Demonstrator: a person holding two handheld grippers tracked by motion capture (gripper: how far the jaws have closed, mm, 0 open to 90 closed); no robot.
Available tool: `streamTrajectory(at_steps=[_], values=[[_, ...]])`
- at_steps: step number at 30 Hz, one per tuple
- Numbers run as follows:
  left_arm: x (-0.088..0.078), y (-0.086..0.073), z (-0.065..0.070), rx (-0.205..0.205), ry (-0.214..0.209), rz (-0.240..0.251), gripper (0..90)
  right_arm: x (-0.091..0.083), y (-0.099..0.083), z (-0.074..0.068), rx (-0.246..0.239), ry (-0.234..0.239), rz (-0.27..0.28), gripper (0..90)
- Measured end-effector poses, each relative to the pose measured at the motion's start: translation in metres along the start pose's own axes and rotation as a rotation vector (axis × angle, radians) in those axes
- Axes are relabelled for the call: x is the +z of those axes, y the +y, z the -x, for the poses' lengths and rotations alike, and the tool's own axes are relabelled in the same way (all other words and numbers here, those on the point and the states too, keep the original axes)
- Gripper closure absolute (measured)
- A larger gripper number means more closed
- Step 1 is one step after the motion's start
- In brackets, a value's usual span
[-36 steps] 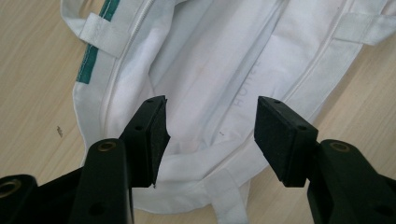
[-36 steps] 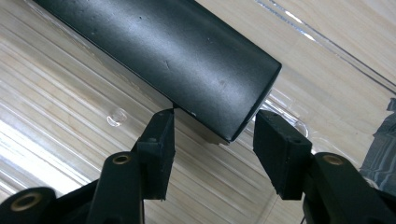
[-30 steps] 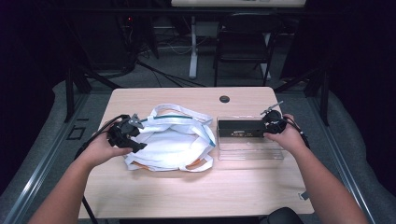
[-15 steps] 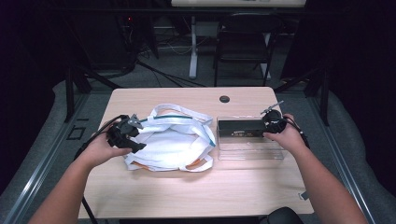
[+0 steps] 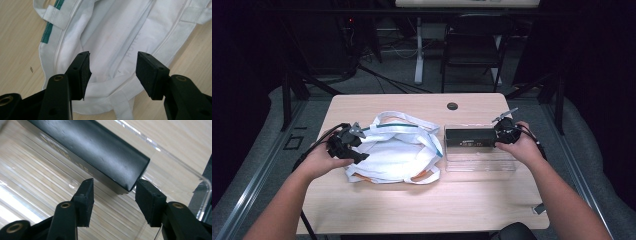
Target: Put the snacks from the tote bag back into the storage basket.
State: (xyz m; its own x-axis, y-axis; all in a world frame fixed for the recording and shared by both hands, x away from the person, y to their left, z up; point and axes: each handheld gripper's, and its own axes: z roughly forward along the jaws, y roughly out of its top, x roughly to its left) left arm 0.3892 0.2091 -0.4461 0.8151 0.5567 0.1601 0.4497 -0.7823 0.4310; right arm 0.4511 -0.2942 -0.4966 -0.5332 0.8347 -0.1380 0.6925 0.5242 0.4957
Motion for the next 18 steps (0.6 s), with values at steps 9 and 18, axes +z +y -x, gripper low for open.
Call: streamTrajectory(at_steps=[9,18], values=[[0.0,0.0,0.001,0.005,-0.006,0.012,45.4,-0.021,0.005,-0.009,-0.01,0.017,0.043,52.8],[-0.003,-0.003,-0.001,-0.008,-0.001,0.017,46.0,-0.035,0.006,-0.017,0.0,0.045,0.062,56.9]])
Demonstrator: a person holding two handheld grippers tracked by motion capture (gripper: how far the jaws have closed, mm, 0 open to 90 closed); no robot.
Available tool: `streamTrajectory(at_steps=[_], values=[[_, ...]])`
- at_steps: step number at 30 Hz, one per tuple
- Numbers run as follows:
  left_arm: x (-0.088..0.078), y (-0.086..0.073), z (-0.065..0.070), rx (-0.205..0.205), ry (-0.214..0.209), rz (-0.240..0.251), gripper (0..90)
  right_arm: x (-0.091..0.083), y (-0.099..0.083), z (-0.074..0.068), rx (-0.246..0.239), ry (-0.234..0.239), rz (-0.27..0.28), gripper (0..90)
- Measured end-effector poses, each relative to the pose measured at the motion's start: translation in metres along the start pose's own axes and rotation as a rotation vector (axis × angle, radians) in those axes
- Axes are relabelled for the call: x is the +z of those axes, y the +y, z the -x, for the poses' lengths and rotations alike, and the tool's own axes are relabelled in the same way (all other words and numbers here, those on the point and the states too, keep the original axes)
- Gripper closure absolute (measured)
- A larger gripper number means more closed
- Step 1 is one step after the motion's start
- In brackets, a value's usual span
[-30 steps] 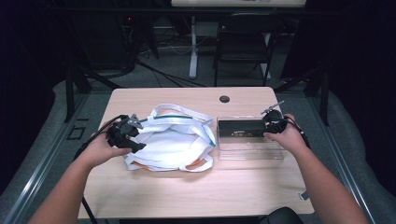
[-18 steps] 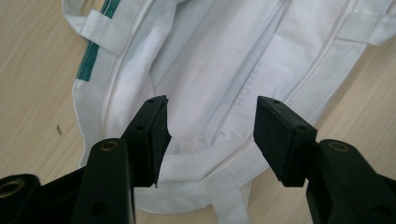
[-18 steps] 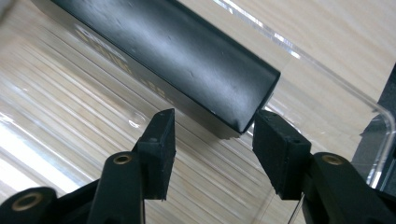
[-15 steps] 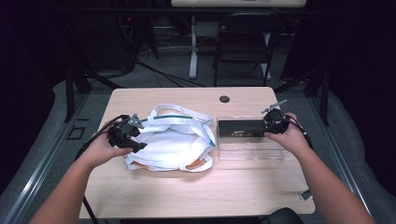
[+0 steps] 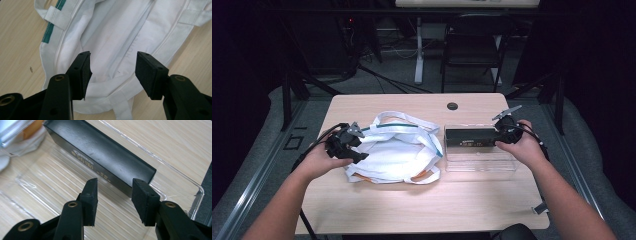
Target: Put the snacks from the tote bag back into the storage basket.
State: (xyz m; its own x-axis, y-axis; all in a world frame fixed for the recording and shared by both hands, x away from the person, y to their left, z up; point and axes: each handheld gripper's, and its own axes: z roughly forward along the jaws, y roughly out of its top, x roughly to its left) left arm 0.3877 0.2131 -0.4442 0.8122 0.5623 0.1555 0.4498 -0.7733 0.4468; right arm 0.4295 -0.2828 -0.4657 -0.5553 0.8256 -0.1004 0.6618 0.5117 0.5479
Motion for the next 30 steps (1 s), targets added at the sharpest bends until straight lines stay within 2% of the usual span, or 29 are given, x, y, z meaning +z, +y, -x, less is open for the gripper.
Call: streamTrajectory(at_steps=[4,7,9,17,22,30], values=[[-0.001,0.0,0.001,-0.011,-0.002,0.012,46.3,-0.006,0.001,-0.005,-0.012,0.014,0.015,59.1],[-0.002,0.0,0.002,-0.029,-0.019,0.025,46.7,-0.011,0.002,-0.011,-0.028,0.016,0.021,60.1],[-0.002,0.001,0.002,-0.028,-0.012,0.03,47.2,-0.013,0.002,-0.014,-0.027,0.017,0.025,60.4],[-0.002,0.006,0.006,-0.039,-0.018,0.045,48.2,-0.032,0.002,-0.036,-0.068,0.052,0.062,61.9],[-0.002,0.007,0.009,-0.049,-0.034,0.078,48.2,-0.04,0.0,-0.051,-0.09,0.07,0.075,62.7],[0.002,0.005,0.014,-0.073,-0.041,0.092,48.5,-0.045,-0.008,-0.071,-0.117,0.084,0.081,65.4]])
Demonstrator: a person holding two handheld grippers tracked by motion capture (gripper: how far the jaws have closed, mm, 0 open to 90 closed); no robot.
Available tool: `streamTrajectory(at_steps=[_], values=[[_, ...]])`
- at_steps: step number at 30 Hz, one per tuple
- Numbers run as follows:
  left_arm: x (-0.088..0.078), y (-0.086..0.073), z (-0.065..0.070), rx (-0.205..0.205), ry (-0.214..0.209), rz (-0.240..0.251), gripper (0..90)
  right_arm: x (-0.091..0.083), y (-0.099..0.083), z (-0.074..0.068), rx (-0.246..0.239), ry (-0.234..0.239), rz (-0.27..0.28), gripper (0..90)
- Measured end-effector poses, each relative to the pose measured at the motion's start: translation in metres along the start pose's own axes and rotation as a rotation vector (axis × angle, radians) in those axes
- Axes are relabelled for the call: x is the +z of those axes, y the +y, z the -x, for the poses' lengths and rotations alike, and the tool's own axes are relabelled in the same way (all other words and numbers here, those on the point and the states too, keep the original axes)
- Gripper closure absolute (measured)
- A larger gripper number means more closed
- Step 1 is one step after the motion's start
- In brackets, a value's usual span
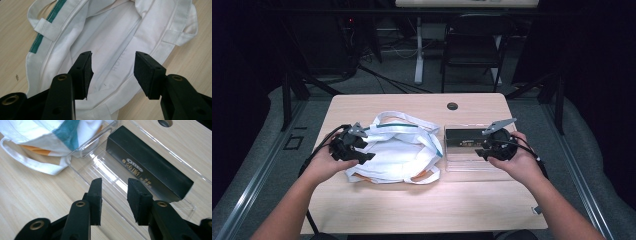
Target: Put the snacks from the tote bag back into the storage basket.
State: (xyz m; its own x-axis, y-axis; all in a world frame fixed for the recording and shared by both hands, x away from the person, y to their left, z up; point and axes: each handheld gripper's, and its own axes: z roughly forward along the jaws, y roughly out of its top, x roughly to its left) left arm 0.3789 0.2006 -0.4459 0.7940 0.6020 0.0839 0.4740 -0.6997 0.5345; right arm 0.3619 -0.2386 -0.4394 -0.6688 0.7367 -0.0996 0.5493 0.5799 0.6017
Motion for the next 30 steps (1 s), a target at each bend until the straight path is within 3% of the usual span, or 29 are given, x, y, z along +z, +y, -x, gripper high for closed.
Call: streamTrajectory(at_steps=[14,18,26,29,30], values=[[0.016,-0.014,0.016,-0.035,-0.011,0.005,48.6,0.011,-0.012,-0.038,-0.043,0.008,-0.012,68.9],[0.017,-0.018,0.022,-0.041,0.008,0.013,48.6,0.018,-0.018,-0.048,-0.05,0.027,-0.022,70.0],[0.022,-0.027,0.03,-0.075,0.004,0.023,48.6,0.034,-0.03,-0.064,-0.028,0.061,-0.021,70.7],[0.024,-0.03,0.032,-0.083,0.026,0.028,48.5,0.038,-0.035,-0.067,-0.018,0.053,-0.012,70.7],[0.024,-0.031,0.032,-0.086,0.016,0.024,48.5,0.04,-0.036,-0.068,-0.021,0.054,-0.017,70.7]])
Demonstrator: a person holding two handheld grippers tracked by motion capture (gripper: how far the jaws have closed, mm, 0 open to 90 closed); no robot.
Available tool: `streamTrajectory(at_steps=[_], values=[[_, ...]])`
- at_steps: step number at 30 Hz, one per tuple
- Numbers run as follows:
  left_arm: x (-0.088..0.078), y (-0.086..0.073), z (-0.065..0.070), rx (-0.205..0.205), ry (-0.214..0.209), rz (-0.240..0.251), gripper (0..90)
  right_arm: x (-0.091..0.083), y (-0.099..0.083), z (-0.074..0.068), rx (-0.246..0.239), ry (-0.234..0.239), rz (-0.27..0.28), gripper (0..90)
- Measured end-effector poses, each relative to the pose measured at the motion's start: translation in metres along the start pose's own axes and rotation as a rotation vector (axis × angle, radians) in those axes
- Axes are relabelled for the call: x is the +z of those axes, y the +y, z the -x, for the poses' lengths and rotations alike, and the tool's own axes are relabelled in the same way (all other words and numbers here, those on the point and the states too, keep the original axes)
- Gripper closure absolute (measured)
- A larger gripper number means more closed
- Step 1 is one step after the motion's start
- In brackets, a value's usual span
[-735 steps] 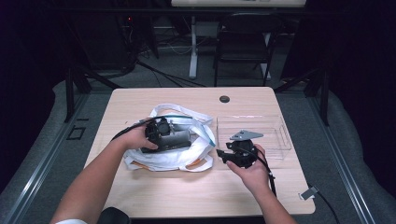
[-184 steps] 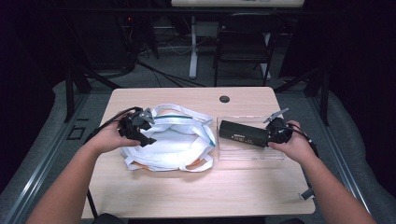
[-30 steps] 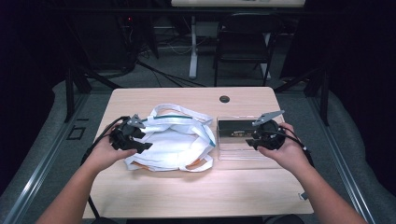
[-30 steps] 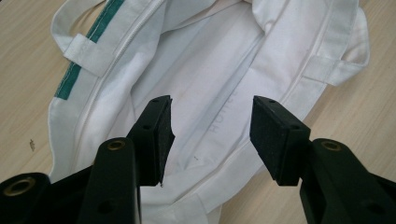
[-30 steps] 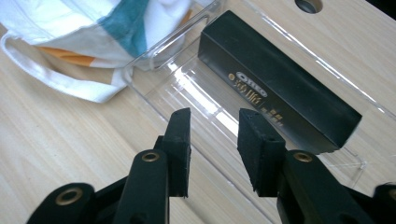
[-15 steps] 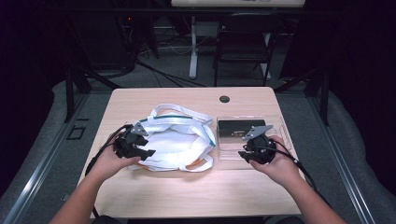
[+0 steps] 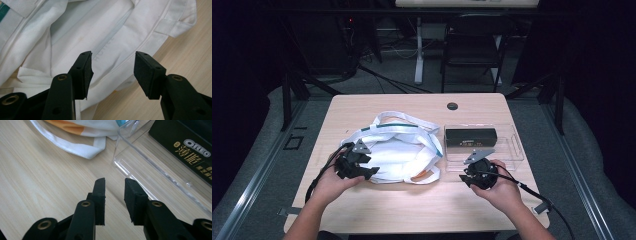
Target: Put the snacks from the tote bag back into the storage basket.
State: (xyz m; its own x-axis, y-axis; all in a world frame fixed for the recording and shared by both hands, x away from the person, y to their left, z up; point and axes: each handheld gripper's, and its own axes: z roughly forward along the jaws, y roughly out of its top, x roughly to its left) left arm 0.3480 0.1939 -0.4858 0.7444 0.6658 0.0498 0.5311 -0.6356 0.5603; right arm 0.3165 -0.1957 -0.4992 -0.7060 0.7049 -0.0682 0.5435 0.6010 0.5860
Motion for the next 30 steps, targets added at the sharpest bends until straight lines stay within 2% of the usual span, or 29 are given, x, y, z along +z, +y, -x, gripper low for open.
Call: streamTrajectory(at_steps=[3,8,10,12,16,23,30], values=[[0.002,-0.003,0.003,-0.002,0.016,0.01,48.5,0.004,-0.004,-0.003,0.001,-0.005,-0.003,70.7],[0.003,-0.008,0.005,-0.015,0.0,0.02,48.5,0.008,-0.009,-0.009,-0.003,-0.005,0.001,70.7],[0.004,-0.01,0.006,-0.021,0.007,0.022,48.5,0.01,-0.011,-0.01,0.006,-0.001,0.007,70.7],[0.006,-0.011,0.009,-0.011,0.031,0.018,48.4,0.012,-0.013,-0.012,0.01,-0.002,0.011,70.7],[0.008,-0.015,0.012,-0.017,0.038,0.023,48.2,0.016,-0.018,-0.016,0.013,-0.011,0.02,70.7],[0.013,-0.021,0.013,-0.037,0.037,0.034,48.2,0.02,-0.023,-0.02,0.011,0.007,0.011,70.6],[0.015,-0.028,0.012,-0.055,0.042,0.053,47.9,0.023,-0.024,-0.024,0.028,0.037,0.032,70.5]])
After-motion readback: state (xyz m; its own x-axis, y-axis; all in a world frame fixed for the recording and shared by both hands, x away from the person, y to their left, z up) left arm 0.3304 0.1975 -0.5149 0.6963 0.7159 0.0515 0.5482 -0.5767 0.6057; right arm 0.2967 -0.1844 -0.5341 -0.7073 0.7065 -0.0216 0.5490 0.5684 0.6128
